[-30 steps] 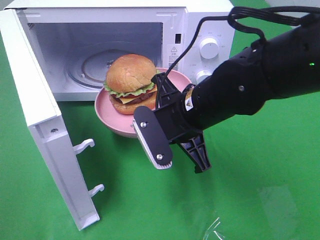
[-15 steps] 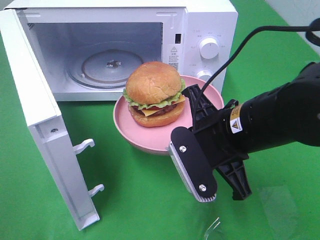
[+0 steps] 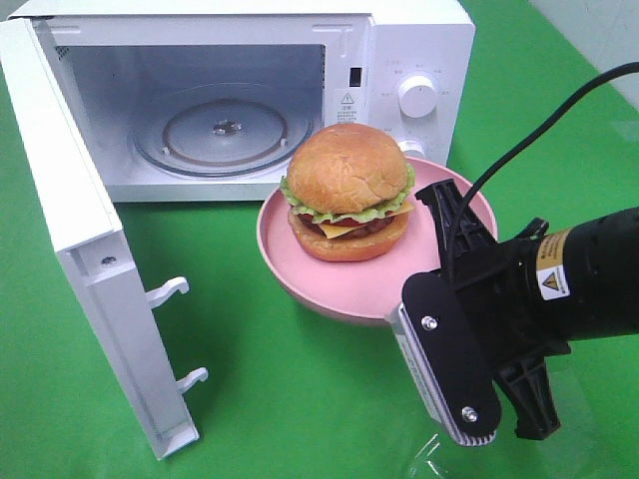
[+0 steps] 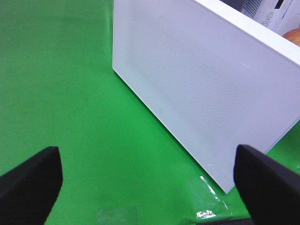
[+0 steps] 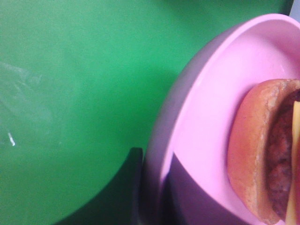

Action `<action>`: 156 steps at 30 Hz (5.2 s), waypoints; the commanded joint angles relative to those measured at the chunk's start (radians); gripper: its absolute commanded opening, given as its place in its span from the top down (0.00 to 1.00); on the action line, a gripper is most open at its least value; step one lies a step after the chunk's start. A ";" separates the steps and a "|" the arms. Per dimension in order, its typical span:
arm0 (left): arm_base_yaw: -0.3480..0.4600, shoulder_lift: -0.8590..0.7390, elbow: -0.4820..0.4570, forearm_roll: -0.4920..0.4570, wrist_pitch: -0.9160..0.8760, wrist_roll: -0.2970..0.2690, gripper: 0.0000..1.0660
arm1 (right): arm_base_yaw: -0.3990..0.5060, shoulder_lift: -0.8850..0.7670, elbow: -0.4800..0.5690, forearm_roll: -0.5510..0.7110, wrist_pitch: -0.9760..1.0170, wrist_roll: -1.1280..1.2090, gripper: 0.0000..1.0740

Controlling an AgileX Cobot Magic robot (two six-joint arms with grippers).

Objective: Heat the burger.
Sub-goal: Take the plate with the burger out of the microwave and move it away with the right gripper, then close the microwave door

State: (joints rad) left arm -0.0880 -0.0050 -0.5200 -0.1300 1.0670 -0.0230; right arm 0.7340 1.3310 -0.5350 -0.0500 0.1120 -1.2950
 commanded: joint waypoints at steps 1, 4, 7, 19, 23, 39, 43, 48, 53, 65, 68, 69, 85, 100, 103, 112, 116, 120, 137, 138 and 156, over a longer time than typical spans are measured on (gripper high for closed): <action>0.002 -0.006 0.005 0.002 -0.002 0.001 0.15 | 0.000 -0.038 0.006 -0.038 -0.036 0.034 1.00; 0.002 -0.006 0.005 0.002 -0.002 0.001 0.15 | 0.000 -0.068 0.020 -0.076 -0.016 0.088 1.00; 0.002 -0.006 0.005 0.002 -0.002 0.001 0.15 | 0.000 -0.112 0.036 -0.127 0.017 0.179 1.00; 0.002 -0.006 0.005 0.002 -0.002 0.001 0.15 | 0.000 -0.216 0.036 -0.307 0.225 0.482 1.00; 0.002 -0.006 0.005 0.002 -0.002 0.001 0.15 | 0.000 -0.237 0.036 -0.331 0.301 0.593 1.00; 0.002 -0.006 0.005 0.002 -0.002 0.001 0.15 | 0.000 -0.237 0.036 -0.578 0.525 1.134 1.00; 0.002 -0.006 0.005 0.002 -0.002 0.001 0.15 | 0.000 -0.237 0.036 -0.617 0.556 1.225 0.99; 0.002 -0.006 0.005 0.002 -0.002 0.001 0.15 | 0.000 -0.233 0.036 -0.682 0.584 1.374 0.99; 0.002 -0.006 0.005 0.002 -0.002 0.001 0.15 | 0.000 -0.233 0.036 -0.719 0.601 1.471 0.98; 0.002 -0.006 0.005 0.002 -0.002 0.001 0.15 | -0.002 -0.117 0.032 -0.778 0.689 1.693 0.98; 0.002 -0.006 0.005 0.002 -0.002 0.001 0.15 | -0.002 -0.103 0.032 -0.778 0.689 1.707 0.98; 0.002 -0.006 0.005 0.002 -0.002 0.001 0.15 | -0.002 -0.070 0.025 -0.776 0.689 1.744 0.98; 0.002 -0.006 0.005 0.002 -0.002 0.001 0.15 | -0.003 0.159 -0.129 -0.864 0.924 2.116 0.96; 0.002 -0.006 0.005 0.002 -0.002 0.001 0.15 | -0.147 0.302 -0.131 -0.863 0.856 2.210 0.95; 0.002 -0.006 0.005 0.002 -0.002 0.001 0.15 | -0.164 0.313 -0.131 -0.863 0.837 2.217 0.95; 0.002 -0.006 0.005 0.002 -0.002 0.001 0.15 | -0.213 0.373 -0.130 -0.864 0.782 2.253 0.94; 0.002 -0.006 0.005 0.002 -0.002 0.001 0.15 | -0.213 0.434 -0.130 -0.874 0.764 2.302 0.93; 0.002 -0.006 0.005 0.002 -0.002 0.001 0.15 | -0.213 0.488 -0.130 -0.879 0.723 2.342 0.92; 0.002 -0.006 0.005 0.002 -0.002 0.001 0.15 | -0.211 0.546 -0.131 -0.845 0.655 2.405 0.55; 0.002 -0.006 0.005 0.002 -0.002 0.001 0.15 | -0.211 0.512 -0.131 -0.828 0.655 2.392 0.53; 0.002 -0.006 0.005 0.002 -0.002 0.001 0.15 | -0.211 0.039 -0.131 -0.481 0.515 1.948 0.30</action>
State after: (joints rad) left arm -0.0880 -0.0050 -0.5200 -0.1300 1.0670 -0.0230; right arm 0.5250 1.3850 -0.6640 -0.5470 0.6310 0.6870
